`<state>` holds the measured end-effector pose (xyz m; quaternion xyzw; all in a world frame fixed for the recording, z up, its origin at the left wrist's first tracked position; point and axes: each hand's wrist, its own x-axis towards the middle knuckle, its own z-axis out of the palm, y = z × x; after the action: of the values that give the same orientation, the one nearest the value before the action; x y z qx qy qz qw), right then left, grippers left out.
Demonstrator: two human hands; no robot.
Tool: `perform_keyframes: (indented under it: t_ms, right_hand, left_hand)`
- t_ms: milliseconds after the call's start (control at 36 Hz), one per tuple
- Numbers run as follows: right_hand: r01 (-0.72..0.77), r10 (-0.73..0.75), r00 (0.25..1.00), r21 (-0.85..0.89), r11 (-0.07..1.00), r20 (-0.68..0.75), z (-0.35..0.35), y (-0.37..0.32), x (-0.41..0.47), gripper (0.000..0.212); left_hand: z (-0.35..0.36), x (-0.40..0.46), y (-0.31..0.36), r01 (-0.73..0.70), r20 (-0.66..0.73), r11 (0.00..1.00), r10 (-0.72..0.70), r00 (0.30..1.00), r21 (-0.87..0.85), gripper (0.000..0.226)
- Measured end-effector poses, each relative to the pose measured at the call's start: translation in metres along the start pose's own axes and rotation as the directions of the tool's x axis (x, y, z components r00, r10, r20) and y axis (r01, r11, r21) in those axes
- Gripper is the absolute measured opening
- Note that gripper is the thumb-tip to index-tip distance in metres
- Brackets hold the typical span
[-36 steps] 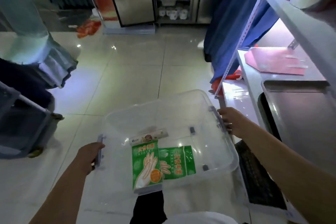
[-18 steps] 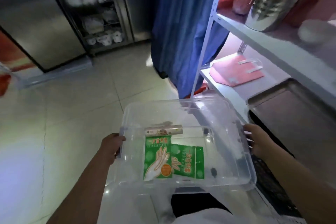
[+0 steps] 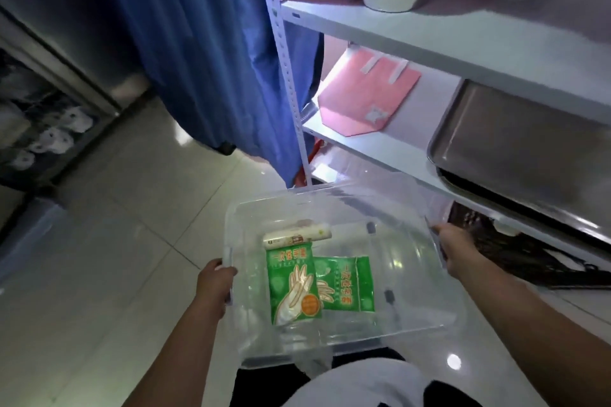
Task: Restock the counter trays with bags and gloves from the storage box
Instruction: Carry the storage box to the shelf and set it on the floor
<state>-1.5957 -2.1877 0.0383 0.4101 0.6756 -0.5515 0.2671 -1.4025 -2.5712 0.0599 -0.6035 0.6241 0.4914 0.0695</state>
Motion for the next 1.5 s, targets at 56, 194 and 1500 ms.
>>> perform_keyframes:
  t_ms: [56,194,1500]
  right_hand:
    - [0.015,-0.015,0.997,-0.008,1.000,-0.082,0.003,0.015,0.003,0.036]
    - [-0.059,0.073,0.965,0.065,0.996,-0.250,0.001,0.063,-0.006,0.016]
    - [0.280,-0.361,0.537,-0.243,0.929,-0.762,0.080,0.487,0.376,0.038]
  left_hand:
    - [0.004,0.021,0.008,-0.009,0.040,0.998,0.006,0.999,0.055,0.024]
    - [0.028,0.079,0.031,-0.059,0.225,0.965,0.000,0.974,0.256,0.019]
    - [0.320,0.476,-0.140,-0.654,0.853,0.604,-0.088,0.514,0.456,0.066]
